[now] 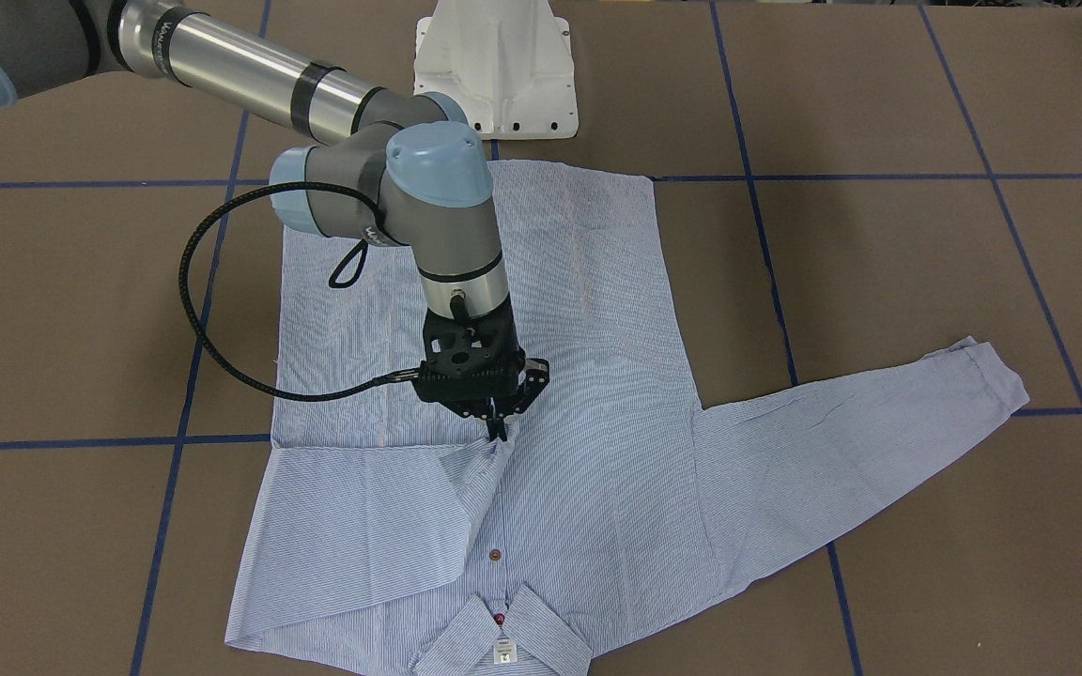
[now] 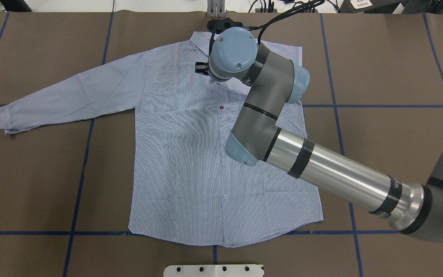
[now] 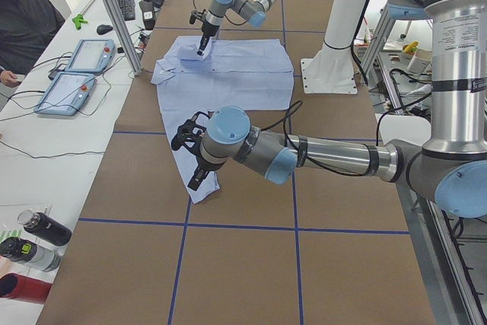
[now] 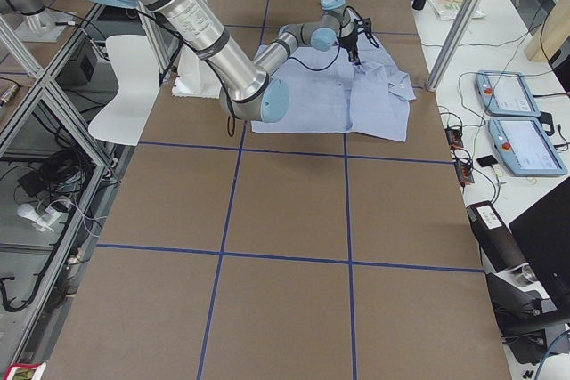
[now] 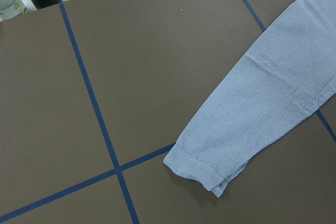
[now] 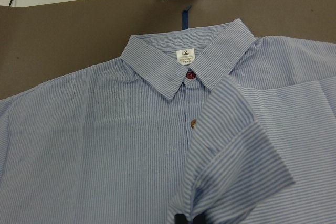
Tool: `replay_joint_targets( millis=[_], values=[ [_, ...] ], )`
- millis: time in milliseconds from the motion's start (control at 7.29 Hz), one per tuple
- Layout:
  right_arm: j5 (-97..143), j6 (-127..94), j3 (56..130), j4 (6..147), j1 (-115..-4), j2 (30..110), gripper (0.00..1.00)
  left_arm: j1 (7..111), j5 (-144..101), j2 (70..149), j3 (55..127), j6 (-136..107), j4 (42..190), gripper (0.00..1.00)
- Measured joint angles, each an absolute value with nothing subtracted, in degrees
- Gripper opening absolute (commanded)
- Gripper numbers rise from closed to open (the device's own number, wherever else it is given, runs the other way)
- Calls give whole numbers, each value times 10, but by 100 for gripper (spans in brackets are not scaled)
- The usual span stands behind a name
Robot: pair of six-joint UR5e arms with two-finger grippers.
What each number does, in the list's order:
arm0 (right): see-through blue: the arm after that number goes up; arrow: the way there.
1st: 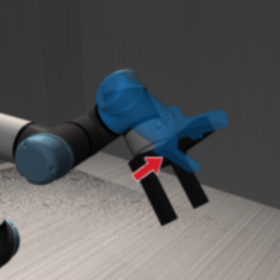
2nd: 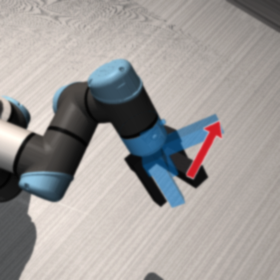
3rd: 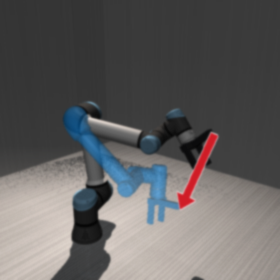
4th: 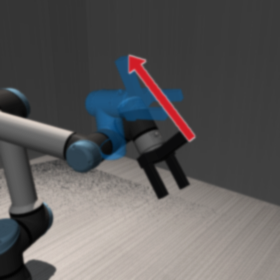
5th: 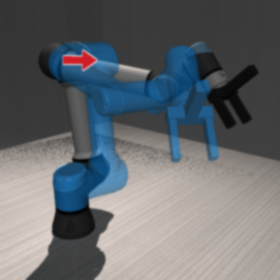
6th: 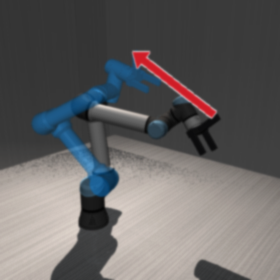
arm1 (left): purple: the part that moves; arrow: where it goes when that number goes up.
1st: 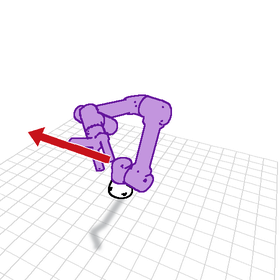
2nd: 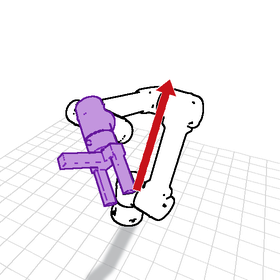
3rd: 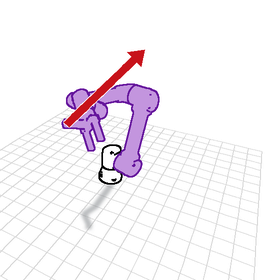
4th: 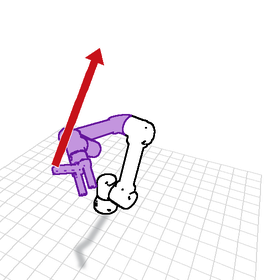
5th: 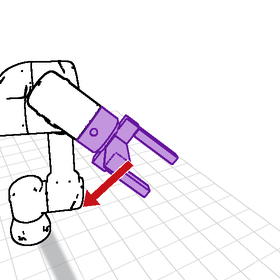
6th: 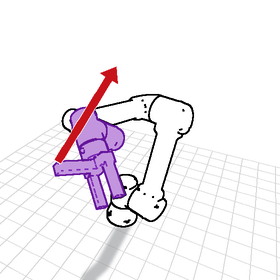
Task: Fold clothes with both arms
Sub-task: 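Carry the sleeve with the right gripper across onto the shirt front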
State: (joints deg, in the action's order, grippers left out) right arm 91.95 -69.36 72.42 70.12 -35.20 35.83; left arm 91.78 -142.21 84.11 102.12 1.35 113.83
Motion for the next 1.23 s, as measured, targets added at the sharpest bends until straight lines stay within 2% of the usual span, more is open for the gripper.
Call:
replay_joint_targets(
  millis=[411, 548, 685, 960, 1234],
  values=[
    [885, -697, 674, 701, -321, 314, 2, 918, -1422, 841, 1020, 13, 1138, 100],
    [881, -698, 659, 701, -315, 301, 93, 918, -1422, 841, 1020, 13, 1138, 100],
    [873, -702, 636, 701, -310, 285, 100, 918, -1422, 842, 1020, 13, 1138, 100],
    [855, -713, 566, 702, -302, 230, 100, 918, -1422, 842, 1019, 13, 1138, 100],
    [852, -716, 540, 713, -302, 202, 100, 917, -1424, 842, 1019, 12, 1138, 100]
  ],
)
